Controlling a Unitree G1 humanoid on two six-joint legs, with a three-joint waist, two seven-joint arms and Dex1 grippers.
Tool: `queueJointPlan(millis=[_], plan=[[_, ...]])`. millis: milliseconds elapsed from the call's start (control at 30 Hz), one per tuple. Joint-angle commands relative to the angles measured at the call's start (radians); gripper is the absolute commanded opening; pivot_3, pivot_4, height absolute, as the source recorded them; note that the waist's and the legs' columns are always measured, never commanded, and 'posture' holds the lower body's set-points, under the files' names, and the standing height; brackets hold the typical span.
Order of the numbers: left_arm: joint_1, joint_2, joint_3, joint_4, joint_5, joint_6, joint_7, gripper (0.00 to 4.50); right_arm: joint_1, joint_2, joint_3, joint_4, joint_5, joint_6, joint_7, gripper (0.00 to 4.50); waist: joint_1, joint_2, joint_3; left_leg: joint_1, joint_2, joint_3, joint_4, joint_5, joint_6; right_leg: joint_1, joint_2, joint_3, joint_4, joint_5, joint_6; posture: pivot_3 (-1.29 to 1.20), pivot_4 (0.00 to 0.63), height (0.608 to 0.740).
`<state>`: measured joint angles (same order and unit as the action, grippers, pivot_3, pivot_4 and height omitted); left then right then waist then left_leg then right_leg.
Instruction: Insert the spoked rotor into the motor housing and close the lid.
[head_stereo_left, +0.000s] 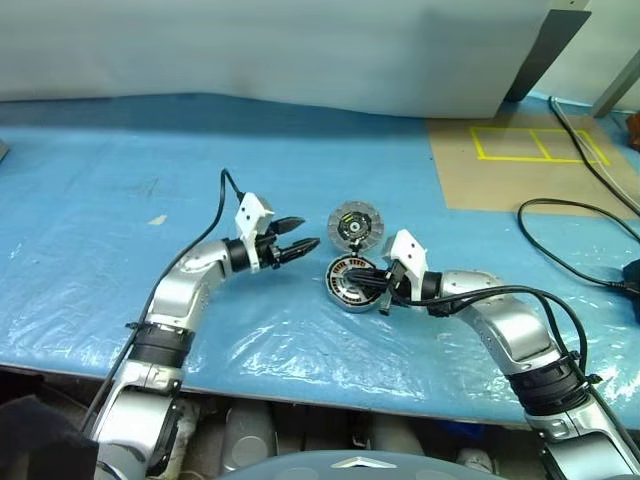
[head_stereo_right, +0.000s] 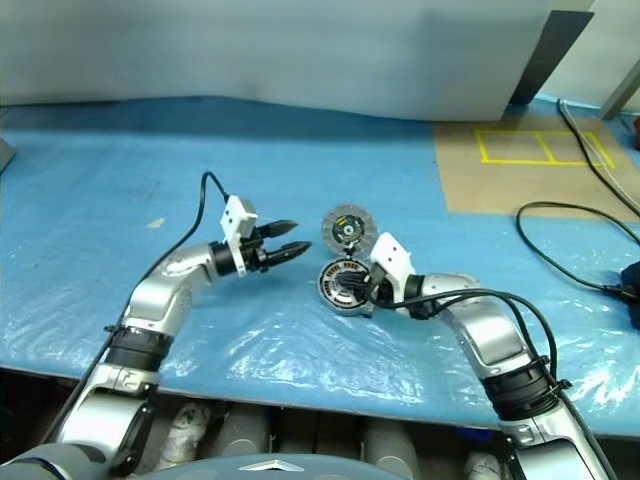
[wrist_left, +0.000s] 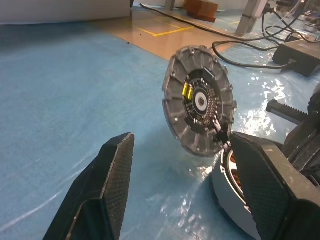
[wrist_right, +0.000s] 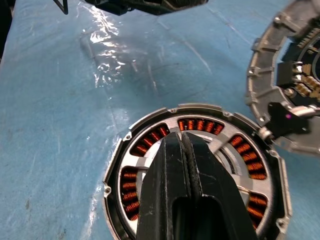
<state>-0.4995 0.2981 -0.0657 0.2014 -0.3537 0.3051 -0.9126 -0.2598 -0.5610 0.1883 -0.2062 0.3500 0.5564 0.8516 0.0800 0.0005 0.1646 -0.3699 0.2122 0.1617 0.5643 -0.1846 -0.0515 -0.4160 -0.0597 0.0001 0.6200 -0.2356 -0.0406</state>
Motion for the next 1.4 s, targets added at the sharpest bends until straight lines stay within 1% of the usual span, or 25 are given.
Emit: queueJointPlan(millis=[33, 200, 300, 333, 367, 433, 533, 600, 767, 933, 1067, 1200, 1400], plan=[[-0.036, -0.013, 0.025, 0.026, -0.028, -0.009, -0.012, 3.19, 0.007, -0.001, -0.089, -0.098, 0.09, 0.057, -0.008, 0.0, 0.0, 0.0, 0.0, -0.001, 0.0, 0.0, 0.0, 0.0, 0.0, -0.001, 0.0, 0.0, 0.0, 0.0, 0.0, 0.0, 0.15, 0.74], [-0.119, -0.038, 0.064, 0.141, -0.067, 0.024, -0.022, 3.19, 0.025, -0.011, -0.171, -0.19, 0.147, 0.126, -0.055, 0.0, 0.001, 0.0, 0.0, -0.001, 0.0, -0.001, -0.001, 0.0, 0.0, -0.001, 0.001, 0.0, 0.0, 0.0, 0.0, 0.0, 0.15, 0.74], [-0.205, -0.055, 0.113, 0.276, -0.095, 0.036, -0.021, 3.19, 0.058, -0.024, -0.188, -0.226, 0.145, 0.147, -0.081, 0.0, 0.008, 0.0, 0.0, -0.001, 0.0, -0.001, 0.0, 0.0, 0.0, -0.001, 0.0, 0.0, 0.0, 0.0, 0.0, 0.0, 0.15, 0.74], [-0.229, -0.06, 0.127, 0.317, -0.098, 0.03, -0.017, 2.81, 0.067, -0.027, -0.19, -0.232, 0.143, 0.152, -0.089, 0.0, 0.012, 0.0, 0.0, -0.001, -0.001, -0.001, 0.0, 0.0, 0.0, -0.001, 0.0, 0.0, 0.0, 0.0, 0.0, 0.0, 0.15, 0.74], [-0.255, -0.065, 0.145, 0.355, -0.11, 0.041, -0.023, 2.56, 0.077, -0.03, -0.192, -0.239, 0.142, 0.156, -0.094, 0.0, 0.014, 0.0, 0.0, -0.001, -0.001, -0.001, 0.0, 0.0, 0.0, -0.001, 0.0, 0.0, 0.0, 0.0, 0.0, 0.0, 0.15, 0.74], [-0.307, -0.078, 0.176, 0.445, -0.12, 0.036, -0.031, 1.87, 0.091, -0.035, -0.199, -0.254, 0.143, 0.164, -0.105, 0.0, 0.015, 0.0, 0.0, -0.001, -0.001, -0.001, 0.0, 0.0, 0.0, -0.001, 0.0, 0.0, 0.0, 0.0, 0.0, 0.0, 0.15, 0.74], [-0.385, -0.102, 0.188, 0.61, -0.09, -0.006, -0.04, 0.81, 0.106, -0.04, -0.21, -0.274, 0.15, 0.178, -0.121, 0.0, 0.018, -0.001, 0.0, -0.001, -0.002, -0.002, -0.001, 0.0, 0.0, -0.001, 0.0, 0.0, -0.001, 0.002, 0.004, 0.0, 0.15, 0.74], [-0.429, -0.122, 0.181, 0.704, -0.073, -0.024, -0.083, 0.08, 0.121, -0.045, -0.215, -0.29, 0.152, 0.187, -0.128, 0.0, 0.02, -0.001, 0.0, -0.003, -0.003, -0.004, -0.001, 0.0, 0.0, -0.001, 0.0, 0.0, -0.002, 0.003, 0.006, 0.0, 0.15, 0.74], [-0.537, -0.171, 0.162, 0.932, 0.005, -0.089, -0.144, 0.03, 0.171, -0.065, -0.262, -0.37, 0.199, 0.241, -0.15, 0.0, 0.024, -0.001, 0.001, -0.007, -0.005, -0.008, -0.001, 0.0, 0.0, 0.0, -0.001, -0.002, -0.006, 0.005, 0.009, 0.0, 0.15, 0.74], [-0.587, -0.206, 0.165, 1.031, 0.056, -0.124, -0.218, 0.03, 0.232, -0.098, -0.311, -0.45, 0.242, 0.287, -0.171, 0.0, 0.023, -0.001, 0.001, -0.008, -0.005, -0.011, -0.002, 0.0, 0.0, 0.002, -0.001, -0.004, -0.011, 0.007, 0.011, 0.0, 0.15, 0.74], [-0.596, -0.235, 0.152, 1.065, 0.103, -0.149, -0.25, 0.03, 0.269, -0.11, -0.344, -0.497, 0.265, 0.312, -0.201, 0.0, 0.024, -0.002, 0.001, -0.006, -0.005, -0.013, -0.003, 0.0, 0.0, 0.007, -0.002, -0.006, -0.013, 0.007, 0.011, 0.0, 0.15, 0.74], [-0.617, -0.248, 0.151, 1.068, 0.13, -0.162, -0.328, 0.03, 0.302, -0.115, -0.365, -0.525, 0.28, 0.326, -0.225, 0.0, 0.026, -0.003, 0.002, -0.004, -0.006, -0.013, -0.003, 0.0, 0.0, 0.009, -0.004, -0.008, -0.014, 0.007, 0.012, 0.0, 0.15, 0.74], [-0.64, -0.251, 0.111, 1.032, 0.172, -0.189, -0.527, 0.03, 0.334, -0.118, -0.388, -0.554, 0.3, 0.333, -0.25, 0.0, 0.028, -0.003, 0.002, -0.004, -0.007, -0.013, -0.003, 0.0, 0.001, 0.01, -0.006, -0.009, -0.014, 0.007, 0.012, 0.0, 0.15, 0.74]])
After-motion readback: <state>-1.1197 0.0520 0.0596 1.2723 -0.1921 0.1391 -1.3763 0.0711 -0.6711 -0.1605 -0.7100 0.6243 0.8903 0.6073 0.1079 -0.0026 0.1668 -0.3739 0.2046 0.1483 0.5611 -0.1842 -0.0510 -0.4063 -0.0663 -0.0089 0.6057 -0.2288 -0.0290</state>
